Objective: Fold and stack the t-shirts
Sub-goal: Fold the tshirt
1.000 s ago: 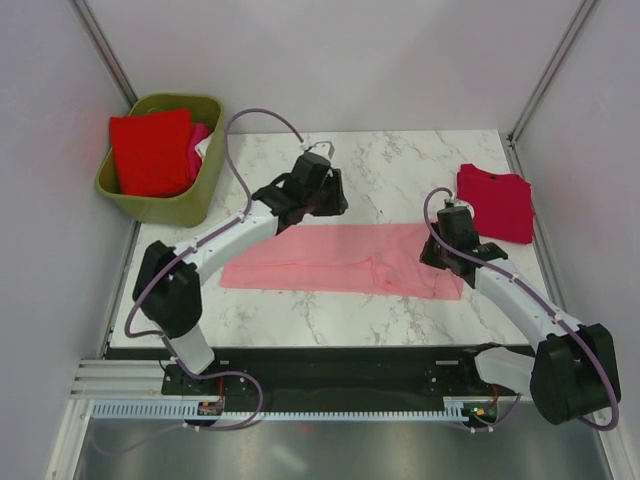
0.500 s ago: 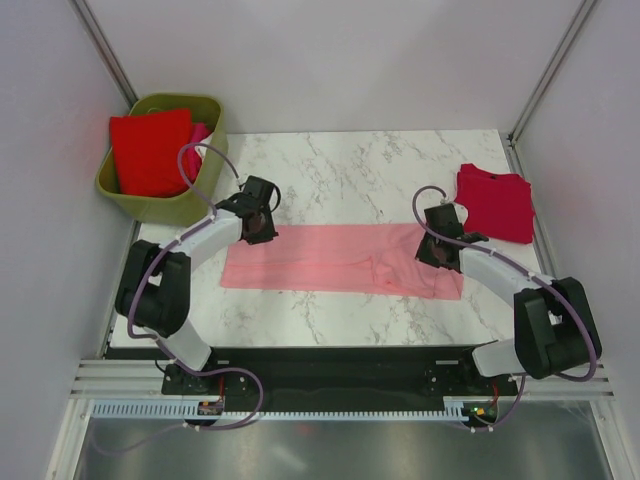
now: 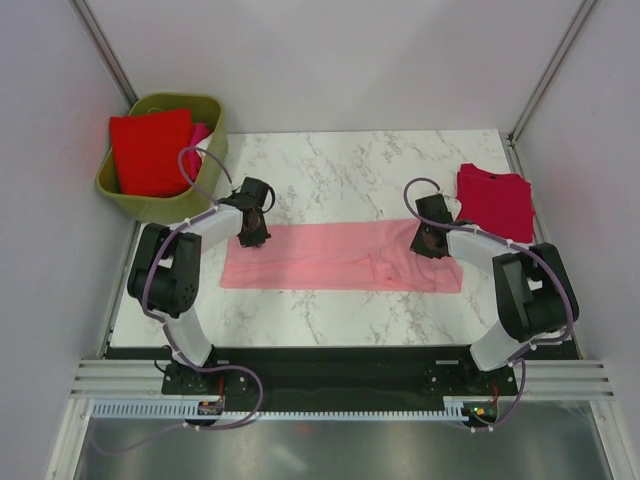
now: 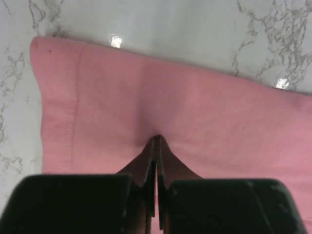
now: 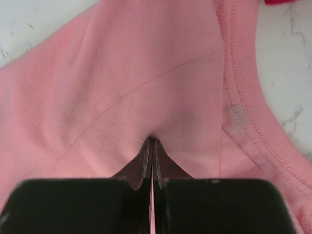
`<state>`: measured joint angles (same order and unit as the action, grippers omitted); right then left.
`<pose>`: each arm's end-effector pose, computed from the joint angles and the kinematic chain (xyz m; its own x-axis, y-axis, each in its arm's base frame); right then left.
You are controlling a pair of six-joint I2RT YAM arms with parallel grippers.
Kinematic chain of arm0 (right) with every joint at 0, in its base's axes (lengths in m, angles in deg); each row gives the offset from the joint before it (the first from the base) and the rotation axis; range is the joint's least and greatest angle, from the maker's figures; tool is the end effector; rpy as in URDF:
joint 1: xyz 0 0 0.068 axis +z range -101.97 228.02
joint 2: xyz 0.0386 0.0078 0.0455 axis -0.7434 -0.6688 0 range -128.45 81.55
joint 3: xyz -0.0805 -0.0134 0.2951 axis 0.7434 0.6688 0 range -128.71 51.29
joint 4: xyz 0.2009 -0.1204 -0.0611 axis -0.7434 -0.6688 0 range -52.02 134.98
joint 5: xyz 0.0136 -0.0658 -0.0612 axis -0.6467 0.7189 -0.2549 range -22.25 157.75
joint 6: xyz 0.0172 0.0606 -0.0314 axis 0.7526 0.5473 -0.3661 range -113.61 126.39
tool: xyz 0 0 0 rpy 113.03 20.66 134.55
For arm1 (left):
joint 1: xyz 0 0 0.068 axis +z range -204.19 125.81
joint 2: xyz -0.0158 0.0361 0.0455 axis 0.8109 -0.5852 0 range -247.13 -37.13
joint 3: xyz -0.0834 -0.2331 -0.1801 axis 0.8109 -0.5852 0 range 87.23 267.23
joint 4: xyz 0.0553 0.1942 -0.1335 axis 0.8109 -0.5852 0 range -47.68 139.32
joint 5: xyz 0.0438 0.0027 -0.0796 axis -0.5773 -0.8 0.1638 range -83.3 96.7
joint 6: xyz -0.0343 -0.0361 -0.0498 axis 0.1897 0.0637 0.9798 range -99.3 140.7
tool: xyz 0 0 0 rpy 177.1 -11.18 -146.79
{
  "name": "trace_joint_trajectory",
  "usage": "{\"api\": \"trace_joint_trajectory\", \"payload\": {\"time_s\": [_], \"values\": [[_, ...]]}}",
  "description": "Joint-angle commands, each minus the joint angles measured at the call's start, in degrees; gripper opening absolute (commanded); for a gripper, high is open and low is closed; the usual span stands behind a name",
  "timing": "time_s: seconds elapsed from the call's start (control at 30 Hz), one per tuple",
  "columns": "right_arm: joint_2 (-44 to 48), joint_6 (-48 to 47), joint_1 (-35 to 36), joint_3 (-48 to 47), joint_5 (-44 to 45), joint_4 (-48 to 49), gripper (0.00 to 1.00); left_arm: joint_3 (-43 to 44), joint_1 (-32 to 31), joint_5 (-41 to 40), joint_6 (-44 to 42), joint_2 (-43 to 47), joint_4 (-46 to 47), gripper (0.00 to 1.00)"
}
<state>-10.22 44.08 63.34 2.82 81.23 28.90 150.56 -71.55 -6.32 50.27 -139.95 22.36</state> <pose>0.2927 0.0663 0.1898 -0.7437 0.4129 -0.5258 0.3949 0.9059 0.1528 0.3372 -0.0919 0.1888 -0.8622 -0.2341 -0.4493 -0.2534 0.9672 -0.0176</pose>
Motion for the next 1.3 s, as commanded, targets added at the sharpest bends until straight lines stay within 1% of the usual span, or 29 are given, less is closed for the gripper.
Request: {"api": "trace_joint_trajectory", "payload": {"time_s": [0.0, 0.13, 0.27, 0.37, 0.4, 0.47, 0.5, 0.53, 0.6, 0.63, 0.77, 0.8, 0.87, 0.9, 1.03, 1.07, 1.1, 1.17, 1.2, 1.27], "values": [[-3.59, -0.25, -0.98, -4.43, 0.33, 1.93, 0.00, 0.66, 0.05, -0.69, 1.81, -2.20, -0.11, 0.02], [-8.94, -1.91, -2.83, -8.21, -2.13, 1.66, 0.00, -1.71, -0.04, -1.40, 4.10, -3.26, -1.16, 0.02], [-14.57, -2.54, -4.06, -15.06, -3.28, -0.09, 0.00, -5.58, -0.47, 0.27, 5.94, -0.55, -0.90, 0.02], [-20.63, -2.36, -4.24, -22.79, -3.45, -2.02, 0.00, -8.92, -1.79, 1.32, 7.17, 1.31, -0.46, 0.02], [-22.30, -2.19, -4.15, -27.34, -3.37, -3.68, 0.00, -9.62, -2.23, 1.33, 7.70, 2.62, -0.55, 0.02], [-27.31, -2.18, -4.24, -31.58, -3.80, -5.18, 0.00, -12.61, -3.99, 2.02, 8.23, 4.64, -0.29, 0.02], [-28.98, -2.01, -4.24, -35.95, -4.24, -5.80, 0.00, -13.84, -5.30, 2.73, 9.28, 7.00, 0.50, 0.02], [-32.30, -2.01, -4.32, -38.17, -4.59, -6.59, 0.00, -16.46, -5.92, 3.17, 9.72, 8.24, 0.94, 0.02], [-35.40, -1.83, -4.24, -44.48, -5.65, -8.52, 0.00, -18.85, -7.24, 5.79, 10.77, 10.70, 2.26, 0.02], [-38.11, -1.66, -4.15, -46.26, -6.78, -8.88, 0.00, -20.68, -8.81, 6.16, 11.30, 12.54, 2.61, 0.02], [-43.58, -1.31, -3.19, -54.35, -8.81, -10.29, 0.00, -23.60, -13.47, 7.47, 14.46, 15.72, 2.88, 0.02], [-44.80, -1.31, -2.92, -57.93, -9.08, -10.81, 0.00, -24.04, -15.75, 8.78, 16.39, 15.99, 3.23, 0.02], [-48.41, -1.22, -2.13, -61.81, -10.31, -12.56, 0.00, -25.71, -18.48, 10.81, 18.24, 16.25, 6.11, 0.02], [-49.72, -1.04, -1.87, -65.58, -10.57, -13.27, 0.00, -26.15, -21.37, 11.95, 20.69, 16.25, 7.00, 0.02], [-55.87, -0.52, -0.20, -72.55, -11.71, -14.25, 0.00, -27.64, -28.24, 12.31, 26.68, 16.43, 11.22, 0.02], [-56.76, -0.17, 0.50, -73.78, -12.24, -14.51, 0.00, -27.73, -29.47, 12.57, 27.65, 16.86, 13.58, 0.02], [-58.60, 0.01, 0.86, -76.05, -13.03, -14.51, 0.00, -27.65, -32.18, 12.75, 29.40, 16.87, 14.21, 0.02], [-60.45, -0.08, 2.00, -78.96, -14.78, -14.42, 0.00, -26.25, -34.65, 12.49, 30.73, 16.87, 15.09, 0.02], [-62.11, 0.01, 2.26, -81.84, -16.19, -14.42, 0.00, -25.46, -36.49, 11.97, 31.43, 16.61, 15.10, 0.02], [-63.62, 0.36, 2.88, -84.59, -17.16, -14.51, 0.00, -23.26, -37.47, 11.61, 31.70, 16.26, 15.01, 0.02]]}}
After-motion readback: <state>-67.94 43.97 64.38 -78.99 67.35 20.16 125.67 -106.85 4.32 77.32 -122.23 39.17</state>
